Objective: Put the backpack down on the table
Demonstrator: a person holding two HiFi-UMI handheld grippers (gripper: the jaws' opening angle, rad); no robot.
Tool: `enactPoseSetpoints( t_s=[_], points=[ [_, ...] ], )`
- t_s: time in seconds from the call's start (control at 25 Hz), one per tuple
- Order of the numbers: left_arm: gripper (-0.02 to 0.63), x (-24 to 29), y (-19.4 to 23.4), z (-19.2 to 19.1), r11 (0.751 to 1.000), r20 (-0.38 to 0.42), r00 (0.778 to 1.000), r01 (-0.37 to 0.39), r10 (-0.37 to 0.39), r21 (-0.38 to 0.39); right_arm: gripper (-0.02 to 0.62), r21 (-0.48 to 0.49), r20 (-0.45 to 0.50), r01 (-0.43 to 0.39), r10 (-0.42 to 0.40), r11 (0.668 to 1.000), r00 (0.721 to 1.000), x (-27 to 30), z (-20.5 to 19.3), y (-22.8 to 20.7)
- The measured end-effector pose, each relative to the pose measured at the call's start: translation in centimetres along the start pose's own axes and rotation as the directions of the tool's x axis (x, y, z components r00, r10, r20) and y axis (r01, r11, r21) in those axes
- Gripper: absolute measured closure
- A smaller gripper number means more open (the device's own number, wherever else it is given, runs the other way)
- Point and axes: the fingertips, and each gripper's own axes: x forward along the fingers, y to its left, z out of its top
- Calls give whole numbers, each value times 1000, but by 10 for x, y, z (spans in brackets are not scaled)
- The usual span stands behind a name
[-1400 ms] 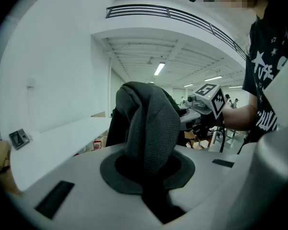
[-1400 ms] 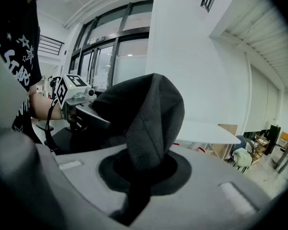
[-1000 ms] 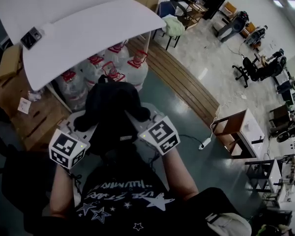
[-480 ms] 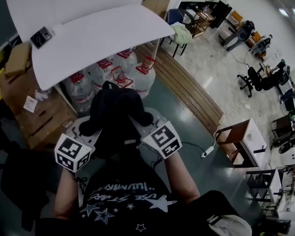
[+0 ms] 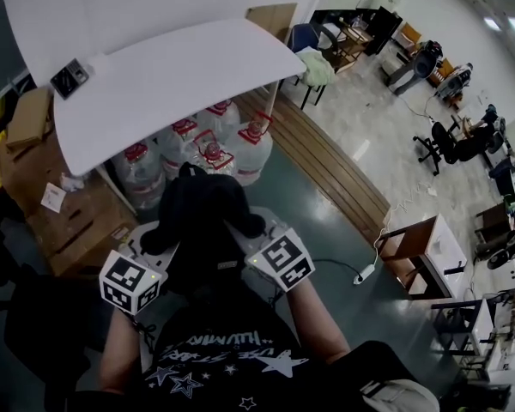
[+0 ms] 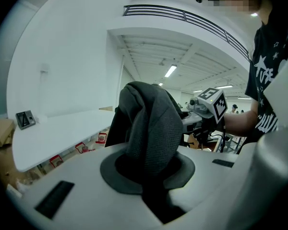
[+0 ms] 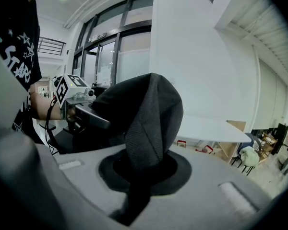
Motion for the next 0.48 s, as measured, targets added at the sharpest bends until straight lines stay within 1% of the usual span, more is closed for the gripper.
enactPoseSetpoints(
  t_s=[0.2, 0.48],
  points=[
    [552, 28, 23, 10, 1000, -15, 1000, -14, 14, 6, 565, 10, 6, -19, 19, 1000, 1000, 18, 2, -35],
    [552, 82, 65, 52, 999, -24, 999, -47, 47, 22, 564, -1, 35, -45, 45, 999, 998, 44, 22, -110]
  ],
)
